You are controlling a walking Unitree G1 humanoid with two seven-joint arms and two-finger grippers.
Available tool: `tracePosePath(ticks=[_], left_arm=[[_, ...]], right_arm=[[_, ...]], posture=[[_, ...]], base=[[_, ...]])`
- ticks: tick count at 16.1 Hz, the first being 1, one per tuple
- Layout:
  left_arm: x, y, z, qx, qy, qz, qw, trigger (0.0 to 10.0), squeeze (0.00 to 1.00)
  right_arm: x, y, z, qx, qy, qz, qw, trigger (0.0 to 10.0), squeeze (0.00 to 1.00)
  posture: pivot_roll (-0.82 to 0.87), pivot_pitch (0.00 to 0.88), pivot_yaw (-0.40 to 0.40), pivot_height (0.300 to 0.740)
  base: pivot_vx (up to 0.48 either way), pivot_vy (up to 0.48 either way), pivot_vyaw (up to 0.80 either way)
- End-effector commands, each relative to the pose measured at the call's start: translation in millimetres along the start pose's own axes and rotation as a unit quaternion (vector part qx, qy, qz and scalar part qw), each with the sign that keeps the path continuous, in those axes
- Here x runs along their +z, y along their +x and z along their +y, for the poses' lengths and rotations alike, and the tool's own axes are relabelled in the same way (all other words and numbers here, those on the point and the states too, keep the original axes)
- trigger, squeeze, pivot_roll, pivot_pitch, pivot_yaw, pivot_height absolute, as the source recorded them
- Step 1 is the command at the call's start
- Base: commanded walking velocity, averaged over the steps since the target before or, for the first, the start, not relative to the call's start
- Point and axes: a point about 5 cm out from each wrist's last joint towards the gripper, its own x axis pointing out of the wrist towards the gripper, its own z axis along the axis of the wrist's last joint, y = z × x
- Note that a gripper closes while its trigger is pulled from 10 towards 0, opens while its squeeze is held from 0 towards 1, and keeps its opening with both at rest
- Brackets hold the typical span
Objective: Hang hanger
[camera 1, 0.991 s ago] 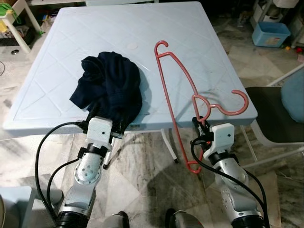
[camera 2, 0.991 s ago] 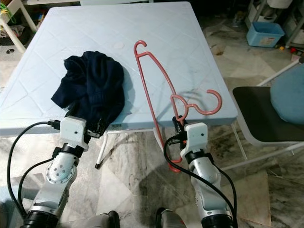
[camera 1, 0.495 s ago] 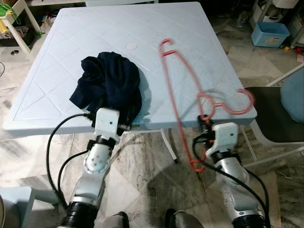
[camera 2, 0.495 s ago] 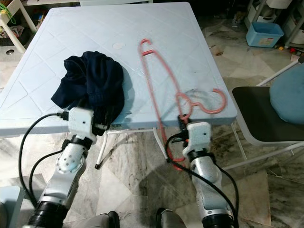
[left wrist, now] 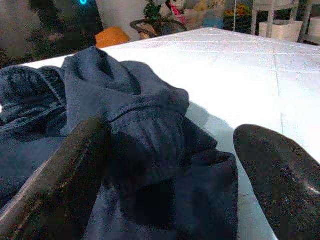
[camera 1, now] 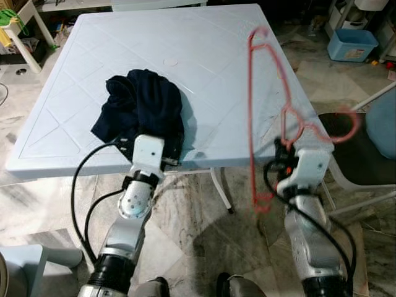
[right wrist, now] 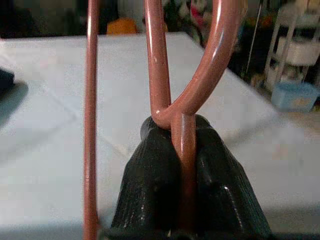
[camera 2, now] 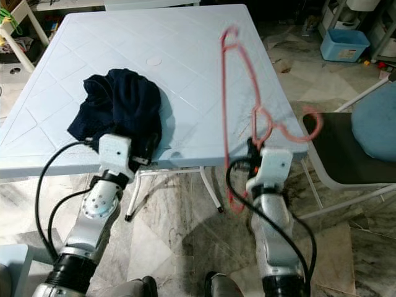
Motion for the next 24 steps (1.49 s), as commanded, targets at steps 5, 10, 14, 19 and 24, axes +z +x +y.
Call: tracePosePath(ticks=[5,10,14,19,24], left_arm=[[-3,-1.0,-3.0,-0.002,0.002,0.004,1.0,10.0,0.0],[-9,-1.6,-7.0,0.003,-0.005,0.022,1.0,10.0,0.0],[-10,0.0,-10.2,0.0,-0.011,0.031,0.999,10.0,0.0],[-11,-0.3,-13.6,-0.008,-0.01,0.033,0.999,10.0,0.0],[-11,-0.8,-12.0,-0.004,-0.006,0.036,0.999,10.0,0.0]], right_arm=[[8,-2.6,-3.0,0.01,-0.05,-0.001,0.999,10.0,0.0],[5,-8.5,-5.3,0.0,-0.009,0.017,1.0,10.0,0.0],[4,-6.9,-6.3,0.001,-0.009,0.022,1.0,10.0,0.0],[3,-6.8,-5.0,0.004,0.003,0.027,1.0,10.0,0.0],[1,-7.3,-5.0,0.006,0.001,0.029,1.0,10.0,0.0]], posture=[[-0.1,0.148,0.029,0.74],[-0.11,0.148,0.024,0.74],[-0.1,0.14,0.024,0.74],[-0.1,0.141,0.02,0.74],[-0.1,0.145,0.022,0.74]], base=[[0.0,0.0,0.0],[0.0,0.0,0.0],[0.0,0.0,-0.69],[-0.053,0.0,-0.27],[-0.265,0.0,0.0]])
